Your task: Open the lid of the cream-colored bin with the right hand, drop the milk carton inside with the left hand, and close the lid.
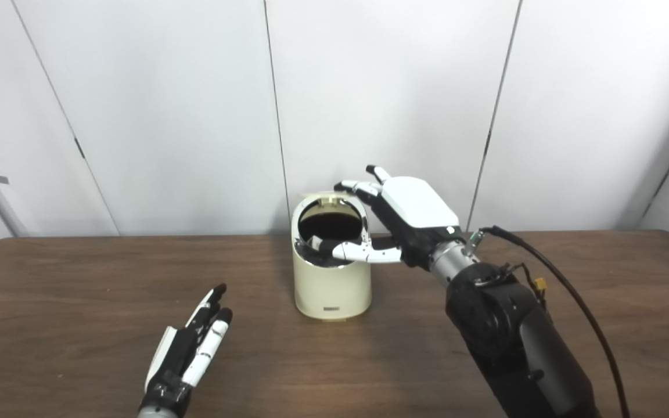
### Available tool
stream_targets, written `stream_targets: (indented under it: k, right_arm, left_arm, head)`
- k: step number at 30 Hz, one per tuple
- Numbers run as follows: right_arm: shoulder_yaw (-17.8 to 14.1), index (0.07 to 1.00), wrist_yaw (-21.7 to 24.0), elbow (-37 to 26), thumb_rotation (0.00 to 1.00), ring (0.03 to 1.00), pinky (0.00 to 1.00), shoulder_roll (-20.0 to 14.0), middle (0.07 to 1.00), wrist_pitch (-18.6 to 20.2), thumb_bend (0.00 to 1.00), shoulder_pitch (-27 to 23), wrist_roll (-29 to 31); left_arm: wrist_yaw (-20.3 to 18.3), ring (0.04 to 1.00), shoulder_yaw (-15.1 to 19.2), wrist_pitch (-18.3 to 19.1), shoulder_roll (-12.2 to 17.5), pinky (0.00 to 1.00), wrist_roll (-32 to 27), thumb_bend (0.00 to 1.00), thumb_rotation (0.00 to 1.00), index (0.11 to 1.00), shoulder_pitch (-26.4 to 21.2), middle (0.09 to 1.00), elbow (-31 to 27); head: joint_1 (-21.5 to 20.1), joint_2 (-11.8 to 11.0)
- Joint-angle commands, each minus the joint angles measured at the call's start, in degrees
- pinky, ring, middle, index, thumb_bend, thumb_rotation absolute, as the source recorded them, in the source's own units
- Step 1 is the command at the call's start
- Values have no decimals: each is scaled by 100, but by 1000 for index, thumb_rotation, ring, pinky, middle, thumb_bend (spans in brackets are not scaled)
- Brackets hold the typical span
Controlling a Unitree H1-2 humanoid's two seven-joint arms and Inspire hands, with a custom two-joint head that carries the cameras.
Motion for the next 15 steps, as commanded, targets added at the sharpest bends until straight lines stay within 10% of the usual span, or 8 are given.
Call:
stream_targets:
  k: [1, 15]
  right_arm:
    - [19, 837, 108, -223, 826, 992, 974, -87, 843, -149, 556, -180, -63]
    - [531, 877, 713, -366, 843, 1000, 1000, -203, 876, -401, 589, 4, -1071]
  left_arm:
    - [53, 989, 5, -63, -6, 941, 37, 562, 867, 1000, -174, 999, -212]
    - [59, 983, 19, -31, -52, 951, 13, 565, 859, 1000, -196, 990, -241]
  head:
    - [11, 8]
    - [38, 34]
